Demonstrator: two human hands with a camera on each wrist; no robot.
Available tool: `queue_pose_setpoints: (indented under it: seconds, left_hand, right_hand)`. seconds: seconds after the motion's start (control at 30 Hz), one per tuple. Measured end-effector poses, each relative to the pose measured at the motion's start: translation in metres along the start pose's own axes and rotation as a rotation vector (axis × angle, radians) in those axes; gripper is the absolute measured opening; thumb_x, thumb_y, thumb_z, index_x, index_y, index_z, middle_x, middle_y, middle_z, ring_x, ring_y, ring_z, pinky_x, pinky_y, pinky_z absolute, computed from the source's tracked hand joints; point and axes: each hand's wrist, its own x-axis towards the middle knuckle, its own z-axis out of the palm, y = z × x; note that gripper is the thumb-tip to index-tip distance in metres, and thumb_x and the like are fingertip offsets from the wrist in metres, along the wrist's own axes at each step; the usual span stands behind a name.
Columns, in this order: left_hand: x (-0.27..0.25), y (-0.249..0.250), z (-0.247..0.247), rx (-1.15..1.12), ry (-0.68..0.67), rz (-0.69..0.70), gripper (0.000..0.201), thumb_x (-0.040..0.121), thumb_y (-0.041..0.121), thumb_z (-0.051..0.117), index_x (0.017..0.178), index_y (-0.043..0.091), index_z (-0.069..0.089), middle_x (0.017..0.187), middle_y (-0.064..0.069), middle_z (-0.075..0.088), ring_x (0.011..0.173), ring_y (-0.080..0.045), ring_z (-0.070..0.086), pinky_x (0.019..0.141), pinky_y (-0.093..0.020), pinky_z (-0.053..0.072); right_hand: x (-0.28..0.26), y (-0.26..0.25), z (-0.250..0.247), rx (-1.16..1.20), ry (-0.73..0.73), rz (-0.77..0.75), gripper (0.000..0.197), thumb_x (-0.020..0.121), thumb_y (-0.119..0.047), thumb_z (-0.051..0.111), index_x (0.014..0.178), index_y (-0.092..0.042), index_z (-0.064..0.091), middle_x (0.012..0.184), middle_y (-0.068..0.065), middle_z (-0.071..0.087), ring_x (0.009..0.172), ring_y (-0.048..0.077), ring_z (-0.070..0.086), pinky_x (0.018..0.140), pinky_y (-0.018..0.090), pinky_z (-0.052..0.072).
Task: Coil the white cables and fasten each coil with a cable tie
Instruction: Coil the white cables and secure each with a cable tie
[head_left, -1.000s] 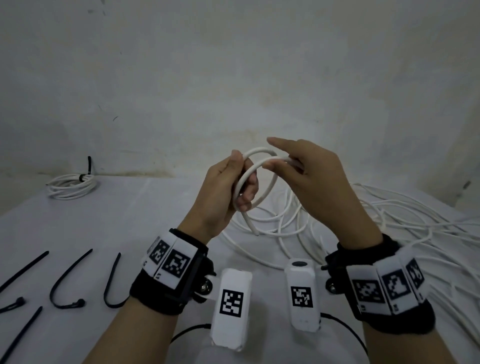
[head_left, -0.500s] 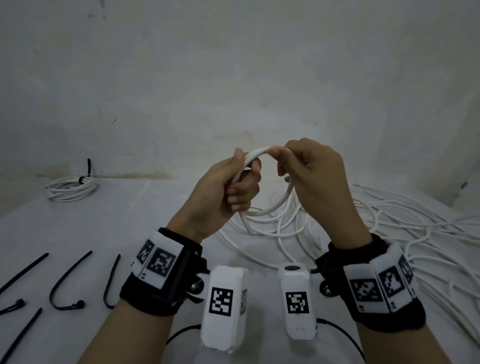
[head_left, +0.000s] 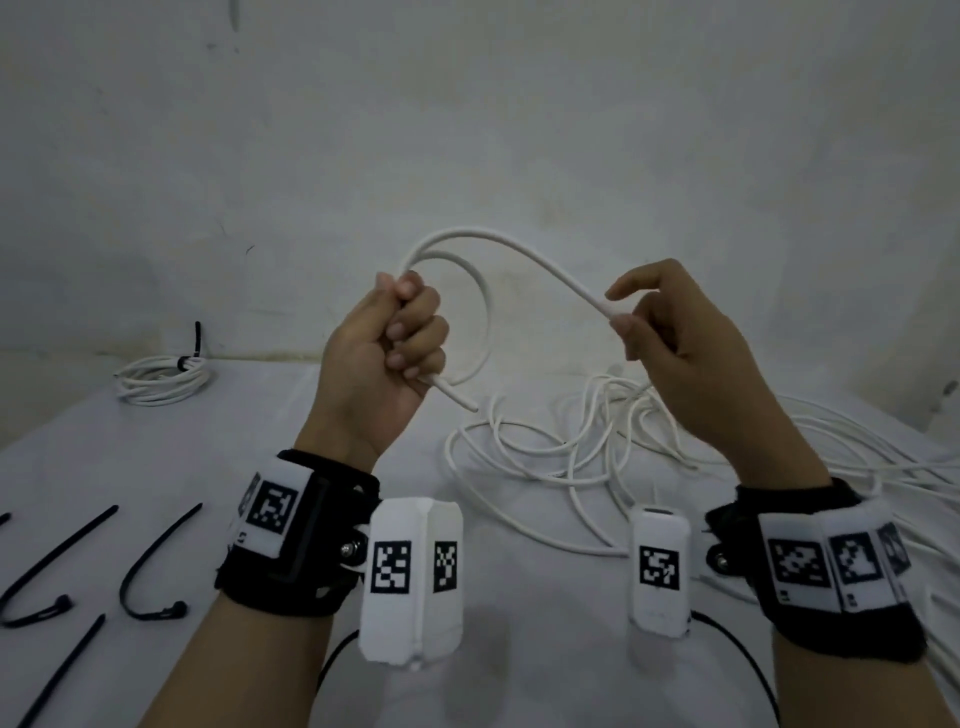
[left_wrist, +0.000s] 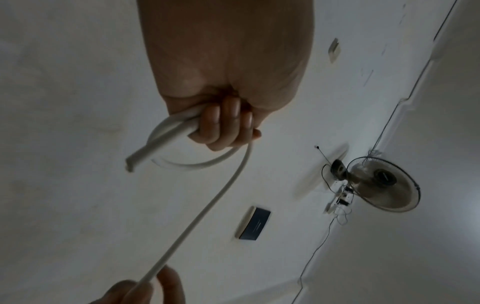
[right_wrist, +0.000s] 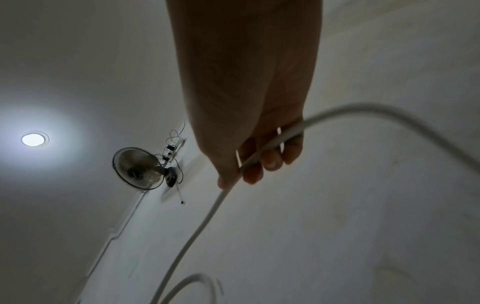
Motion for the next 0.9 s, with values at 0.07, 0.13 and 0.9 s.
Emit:
queue_pose_setpoints:
  seconds: [0.07, 0.13, 0.9]
  left_hand:
    - [0.000, 0.004, -0.005, -0.006, 0.024, 0.038, 0.034, 0.101, 0.028, 0.021, 0.074, 0.019, 0.039, 0.051, 0.010, 0.033, 0.035, -0.002, 0.029, 0.036, -0.012, 0.022]
    - [0.001, 0.004, -0.006, -0.003, 0.039, 0.060, 0.033, 0.101, 0.029, 0.022, 0.075, 0.019, 0.039, 0.051, 0.010, 0.033, 0.036, -0.002, 0.029, 0.036, -0.012, 0.024]
    - [0.003, 0.007, -0.013, -0.054, 0.138, 0.191, 0.035, 0.103, 0.029, 0.022, 0.075, 0.018, 0.040, 0.052, 0.009, 0.034, 0.038, -0.003, 0.028, 0.039, -0.014, 0.028]
  right_hand:
    - [-0.002, 0.005, -0.007, -0.003, -0.014, -0.006, 0.018, 0.093, -0.009, 0.053, 0.101, -0.025, 0.049, 0.069, 0.005, 0.058, 0.059, 0.014, 0.053, 0.057, 0.017, 0.041]
    - [-0.003, 0.008, -0.007, -0.027, -0.022, -0.024, 0.024, 0.089, -0.004, 0.053, 0.097, -0.026, 0.051, 0.073, 0.001, 0.060, 0.060, 0.016, 0.055, 0.056, 0.016, 0.043]
    - [-0.003, -0.015, 0.031, -0.267, -0.357, -0.125, 0.024, 0.085, -0.010, 0.066, 0.103, -0.024, 0.074, 0.077, -0.015, 0.056, 0.063, -0.005, 0.049, 0.069, 0.028, 0.051]
